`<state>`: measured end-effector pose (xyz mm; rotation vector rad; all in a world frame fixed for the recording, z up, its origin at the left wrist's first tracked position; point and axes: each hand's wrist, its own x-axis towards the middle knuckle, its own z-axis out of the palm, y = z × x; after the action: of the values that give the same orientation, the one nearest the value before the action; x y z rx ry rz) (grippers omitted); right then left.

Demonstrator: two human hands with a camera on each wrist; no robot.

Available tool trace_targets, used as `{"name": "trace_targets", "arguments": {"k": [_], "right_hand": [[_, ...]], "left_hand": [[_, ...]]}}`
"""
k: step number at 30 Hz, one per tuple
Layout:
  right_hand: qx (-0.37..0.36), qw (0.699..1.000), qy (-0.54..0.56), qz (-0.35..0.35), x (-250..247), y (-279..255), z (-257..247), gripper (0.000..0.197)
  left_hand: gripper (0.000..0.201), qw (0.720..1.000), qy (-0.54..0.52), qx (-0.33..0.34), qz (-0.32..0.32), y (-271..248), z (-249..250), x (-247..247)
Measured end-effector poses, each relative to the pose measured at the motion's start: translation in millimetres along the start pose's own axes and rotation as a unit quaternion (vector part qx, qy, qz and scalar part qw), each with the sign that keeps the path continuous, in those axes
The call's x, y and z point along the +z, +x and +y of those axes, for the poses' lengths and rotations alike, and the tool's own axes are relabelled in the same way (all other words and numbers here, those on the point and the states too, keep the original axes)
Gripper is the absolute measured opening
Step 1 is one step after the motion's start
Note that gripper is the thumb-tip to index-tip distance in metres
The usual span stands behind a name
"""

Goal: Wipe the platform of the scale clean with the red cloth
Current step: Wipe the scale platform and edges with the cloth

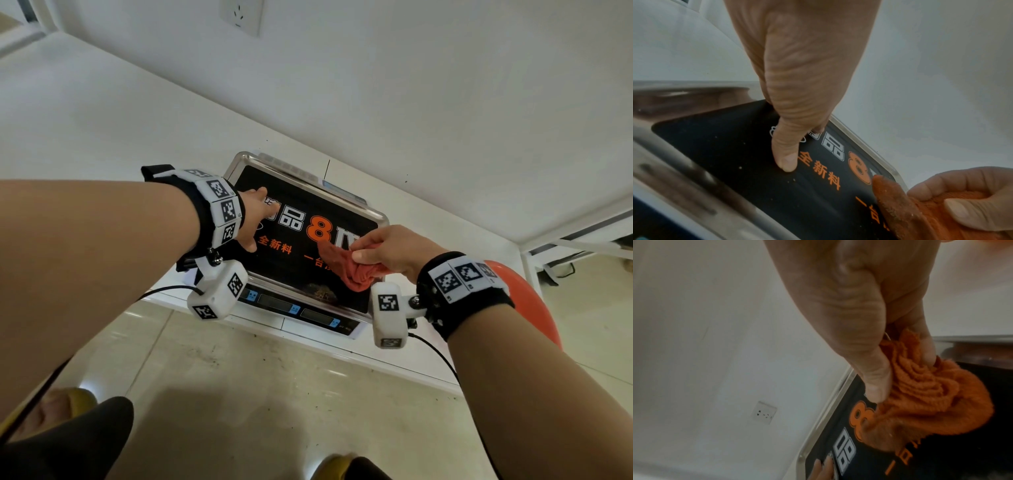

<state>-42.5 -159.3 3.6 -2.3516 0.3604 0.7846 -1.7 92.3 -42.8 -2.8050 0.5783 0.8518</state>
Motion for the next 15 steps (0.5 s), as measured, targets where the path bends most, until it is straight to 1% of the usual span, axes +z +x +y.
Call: {"name": "trace_targets", "arguments": {"k": [2,3,7,10,15], "right_hand": [[-0.001,1.0,0.019,-0.001,-3.5,0.0,0.7,0.014],[-0.002,1.0,0.029,0.005,-4.5,1.1,1.3,0.016],[-0.008,0.996,0.061,0.058,-2.6,7.5,4.9,0.02],[-0.012,0.993,0.082,0.083,-0.2,12.0,9.3,0.024],[-0.005,0.991,0.048,0.123,-0.1,16.0,12.3,0.032]], "left_hand": [[0.098,1.0,-0.001,0.001,0.0,0.2,-0.3,0.1],[0.098,1.0,-0.001,0.001,0.0,0.5,-0.3,0.2],[0.098,1.0,0.001,-0.001,0.002,1.0,-0.5,0.8],[0.098,1.0,-0.001,-0.003,0.0,0.9,-0.2,0.8],[0.098,1.0,-0.001,-0.002,0.001,0.7,-0.3,0.5]]}}
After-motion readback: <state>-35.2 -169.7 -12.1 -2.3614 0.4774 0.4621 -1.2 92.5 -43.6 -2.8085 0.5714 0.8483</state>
